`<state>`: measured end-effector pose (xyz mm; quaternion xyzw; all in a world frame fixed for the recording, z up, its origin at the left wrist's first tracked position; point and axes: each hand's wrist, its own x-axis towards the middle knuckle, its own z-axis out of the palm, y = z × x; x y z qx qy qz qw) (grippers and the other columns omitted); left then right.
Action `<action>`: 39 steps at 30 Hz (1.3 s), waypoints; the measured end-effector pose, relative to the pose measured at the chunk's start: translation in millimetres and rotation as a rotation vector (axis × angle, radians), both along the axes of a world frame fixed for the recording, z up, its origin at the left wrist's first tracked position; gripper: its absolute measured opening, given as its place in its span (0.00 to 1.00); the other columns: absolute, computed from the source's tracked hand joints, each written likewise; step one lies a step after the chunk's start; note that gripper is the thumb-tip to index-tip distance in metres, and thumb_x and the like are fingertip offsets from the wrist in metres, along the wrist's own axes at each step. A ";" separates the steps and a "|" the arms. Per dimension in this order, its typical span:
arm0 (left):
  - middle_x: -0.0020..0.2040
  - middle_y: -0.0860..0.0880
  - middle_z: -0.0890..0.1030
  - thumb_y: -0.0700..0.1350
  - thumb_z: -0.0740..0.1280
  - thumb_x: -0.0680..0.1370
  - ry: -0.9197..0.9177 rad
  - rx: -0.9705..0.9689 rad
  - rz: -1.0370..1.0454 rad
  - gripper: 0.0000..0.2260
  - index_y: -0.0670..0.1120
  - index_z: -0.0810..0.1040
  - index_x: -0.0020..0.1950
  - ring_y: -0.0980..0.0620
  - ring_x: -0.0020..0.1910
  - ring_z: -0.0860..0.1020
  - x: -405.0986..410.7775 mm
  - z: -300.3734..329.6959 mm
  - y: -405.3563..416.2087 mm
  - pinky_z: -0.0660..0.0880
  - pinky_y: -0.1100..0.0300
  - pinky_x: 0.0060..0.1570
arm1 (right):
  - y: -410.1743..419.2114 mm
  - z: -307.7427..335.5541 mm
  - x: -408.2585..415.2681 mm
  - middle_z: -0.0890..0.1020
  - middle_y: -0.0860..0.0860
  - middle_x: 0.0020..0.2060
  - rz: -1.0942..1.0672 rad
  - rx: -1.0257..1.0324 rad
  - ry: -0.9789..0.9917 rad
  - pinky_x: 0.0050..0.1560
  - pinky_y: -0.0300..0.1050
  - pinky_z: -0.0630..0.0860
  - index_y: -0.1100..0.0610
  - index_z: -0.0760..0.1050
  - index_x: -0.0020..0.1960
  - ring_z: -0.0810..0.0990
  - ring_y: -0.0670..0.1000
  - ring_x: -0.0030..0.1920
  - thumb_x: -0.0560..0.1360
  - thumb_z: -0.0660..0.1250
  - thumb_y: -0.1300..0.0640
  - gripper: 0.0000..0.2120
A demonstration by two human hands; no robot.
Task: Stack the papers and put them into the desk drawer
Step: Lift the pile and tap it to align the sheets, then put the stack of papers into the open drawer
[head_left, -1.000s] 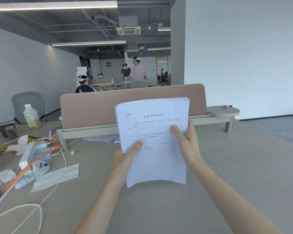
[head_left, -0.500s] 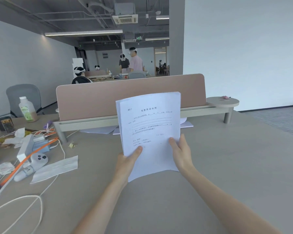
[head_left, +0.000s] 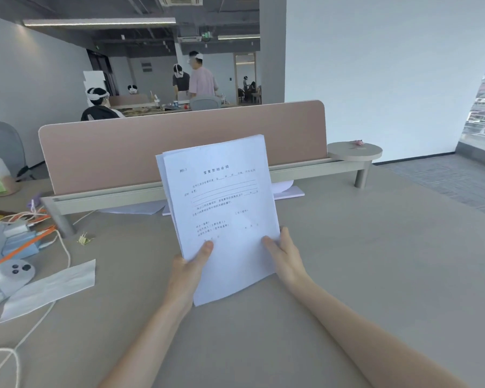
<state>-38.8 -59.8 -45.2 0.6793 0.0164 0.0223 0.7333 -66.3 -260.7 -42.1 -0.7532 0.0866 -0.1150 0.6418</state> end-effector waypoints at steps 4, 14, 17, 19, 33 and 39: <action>0.44 0.57 0.88 0.52 0.73 0.74 0.040 0.001 -0.027 0.06 0.53 0.85 0.50 0.57 0.43 0.86 12.9 -0.2 1.3 0.80 0.56 0.44 | -15.2 8.7 17.8 0.81 0.47 0.55 0.052 -0.051 0.130 0.53 0.47 0.77 0.55 0.73 0.61 0.80 0.51 0.57 0.80 0.60 0.47 0.15; 0.49 0.53 0.88 0.52 0.72 0.75 0.151 -0.052 -0.109 0.11 0.51 0.84 0.54 0.52 0.47 0.86 25.7 6.6 -20.9 0.81 0.52 0.48 | -30.3 33.5 41.4 0.79 0.53 0.56 -0.039 -0.103 0.183 0.47 0.49 0.75 0.54 0.68 0.59 0.79 0.56 0.57 0.79 0.57 0.55 0.10; 0.45 0.57 0.87 0.56 0.70 0.77 0.198 -0.077 -0.119 0.10 0.52 0.83 0.51 0.57 0.42 0.84 18.9 15.3 -27.4 0.77 0.59 0.39 | -34.9 30.0 32.6 0.79 0.51 0.56 -0.076 -0.063 0.170 0.48 0.48 0.76 0.52 0.71 0.61 0.80 0.55 0.58 0.79 0.56 0.56 0.12; 0.44 0.58 0.84 0.58 0.67 0.78 0.238 -0.096 -0.138 0.10 0.53 0.82 0.49 0.60 0.42 0.81 10.2 22.2 -31.6 0.73 0.60 0.37 | -39.8 27.1 23.6 0.81 0.51 0.56 -0.101 -0.047 0.165 0.50 0.49 0.77 0.52 0.74 0.61 0.81 0.56 0.57 0.79 0.56 0.58 0.13; 0.53 0.51 0.86 0.65 0.60 0.78 0.354 -0.021 -0.359 0.22 0.52 0.81 0.58 0.49 0.52 0.84 -107.9 26.6 -125.8 0.79 0.50 0.49 | -129.3 28.5 -152.3 0.83 0.59 0.54 -0.368 0.000 0.120 0.58 0.62 0.77 0.55 0.79 0.54 0.82 0.63 0.55 0.74 0.58 0.62 0.14; 0.50 0.52 0.83 0.62 0.59 0.80 0.354 -0.031 -0.530 0.16 0.53 0.78 0.58 0.50 0.46 0.82 -196.4 24.0 -192.9 0.76 0.55 0.41 | -174.3 23.7 -274.3 0.85 0.54 0.51 -0.581 0.012 0.148 0.56 0.55 0.79 0.52 0.81 0.52 0.84 0.59 0.54 0.72 0.58 0.64 0.17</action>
